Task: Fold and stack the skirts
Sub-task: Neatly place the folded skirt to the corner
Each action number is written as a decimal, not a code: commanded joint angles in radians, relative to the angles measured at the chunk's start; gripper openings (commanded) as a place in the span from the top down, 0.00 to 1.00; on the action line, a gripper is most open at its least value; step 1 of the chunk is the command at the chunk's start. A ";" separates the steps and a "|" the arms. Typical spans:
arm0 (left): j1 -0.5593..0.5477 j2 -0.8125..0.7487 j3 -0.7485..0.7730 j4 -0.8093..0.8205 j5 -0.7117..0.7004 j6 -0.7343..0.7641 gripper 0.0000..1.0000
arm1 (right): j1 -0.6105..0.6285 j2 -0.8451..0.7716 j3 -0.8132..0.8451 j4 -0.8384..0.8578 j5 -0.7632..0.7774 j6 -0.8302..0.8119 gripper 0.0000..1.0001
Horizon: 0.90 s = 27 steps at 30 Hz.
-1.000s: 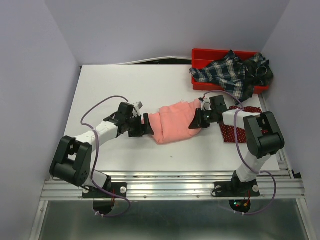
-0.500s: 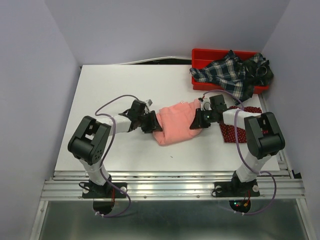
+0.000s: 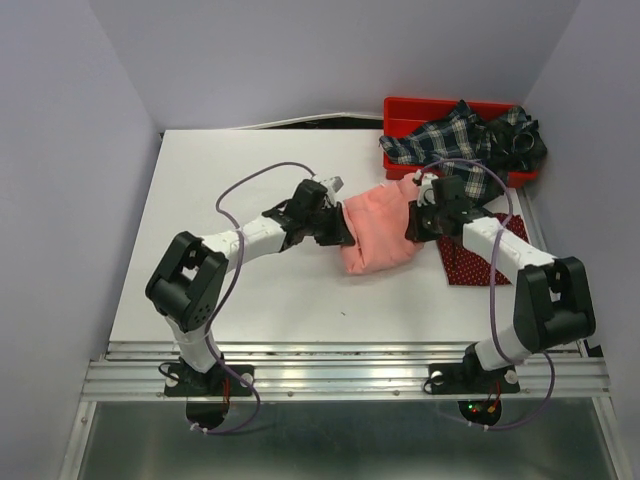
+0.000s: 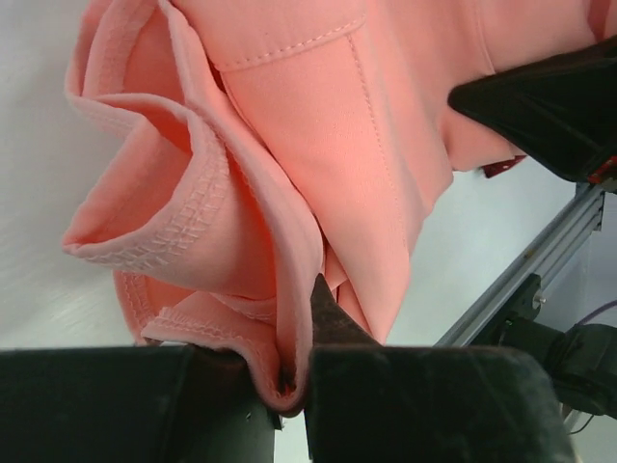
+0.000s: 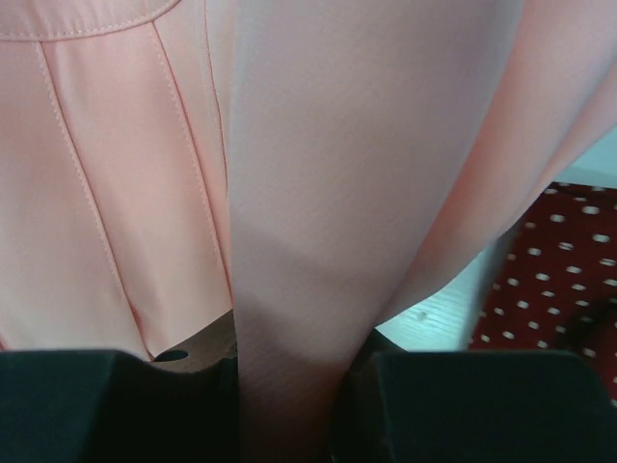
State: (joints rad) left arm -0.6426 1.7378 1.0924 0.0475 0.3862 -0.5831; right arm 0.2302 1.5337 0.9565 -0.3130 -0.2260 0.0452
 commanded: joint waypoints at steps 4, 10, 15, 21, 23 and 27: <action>-0.078 0.020 0.168 0.026 -0.027 0.066 1.00 | -0.038 -0.171 0.056 -0.026 0.149 -0.119 0.99; -0.124 0.103 0.322 0.032 0.002 0.077 1.00 | -0.190 -0.245 0.083 -0.106 0.166 -0.218 0.99; -0.195 0.190 0.461 0.045 0.025 0.077 1.00 | -0.360 -0.277 0.137 -0.218 0.114 -0.327 0.99; -0.273 0.281 0.622 0.057 0.026 0.086 1.00 | -0.668 -0.294 0.169 -0.327 0.010 -0.501 0.99; -0.292 0.331 0.664 0.055 0.019 0.098 1.00 | -0.794 -0.279 0.171 -0.340 -0.048 -0.565 0.99; -0.325 0.436 0.764 0.078 0.006 0.115 1.00 | -0.934 -0.215 0.163 -0.336 -0.149 -0.630 0.99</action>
State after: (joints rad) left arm -0.9684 2.1429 1.7760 0.1020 0.3927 -0.5095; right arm -0.5945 1.2873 1.0611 -0.6918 -0.3347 -0.4477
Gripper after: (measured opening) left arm 0.172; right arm 0.252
